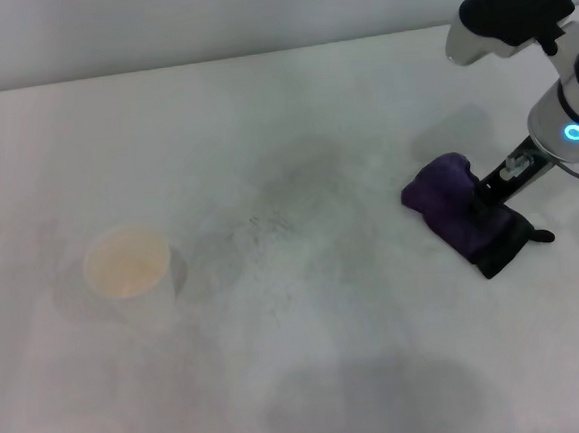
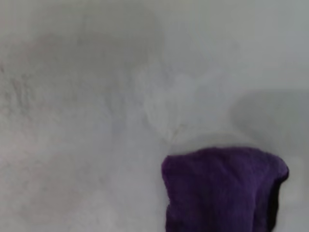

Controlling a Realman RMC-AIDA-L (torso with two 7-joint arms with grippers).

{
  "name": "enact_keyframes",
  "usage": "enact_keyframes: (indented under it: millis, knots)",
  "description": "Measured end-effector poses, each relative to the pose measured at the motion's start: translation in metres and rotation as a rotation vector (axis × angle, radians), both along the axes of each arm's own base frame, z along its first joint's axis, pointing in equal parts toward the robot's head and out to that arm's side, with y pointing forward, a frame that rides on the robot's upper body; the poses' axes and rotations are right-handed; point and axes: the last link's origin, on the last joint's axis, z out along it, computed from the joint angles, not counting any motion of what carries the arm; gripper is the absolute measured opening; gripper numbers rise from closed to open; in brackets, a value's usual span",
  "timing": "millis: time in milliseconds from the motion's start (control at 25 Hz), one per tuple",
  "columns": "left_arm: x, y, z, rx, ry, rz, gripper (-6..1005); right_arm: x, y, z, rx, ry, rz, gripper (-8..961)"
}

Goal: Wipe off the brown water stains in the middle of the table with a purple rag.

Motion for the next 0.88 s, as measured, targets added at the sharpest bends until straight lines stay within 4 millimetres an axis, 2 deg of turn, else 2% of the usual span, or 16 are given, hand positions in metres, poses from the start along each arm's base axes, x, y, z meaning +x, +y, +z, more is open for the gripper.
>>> enact_keyframes:
  millis: [240,400,680,880]
  knots:
    - [0.001,0.003,0.002,0.000,0.005,-0.007,876,-0.010,0.009,0.015,0.057,0.119,0.043,333]
    - [0.001,0.005,0.001,-0.005,0.007,-0.002,876,-0.013,0.019,0.034,0.128,0.261,0.074,339]
    - [0.000,0.008,0.002,-0.013,0.016,0.004,876,-0.005,0.034,0.071,0.305,0.449,0.202,349]
    - [-0.001,0.009,0.002,-0.013,0.016,0.010,877,0.018,0.035,0.093,0.455,0.563,0.278,352]
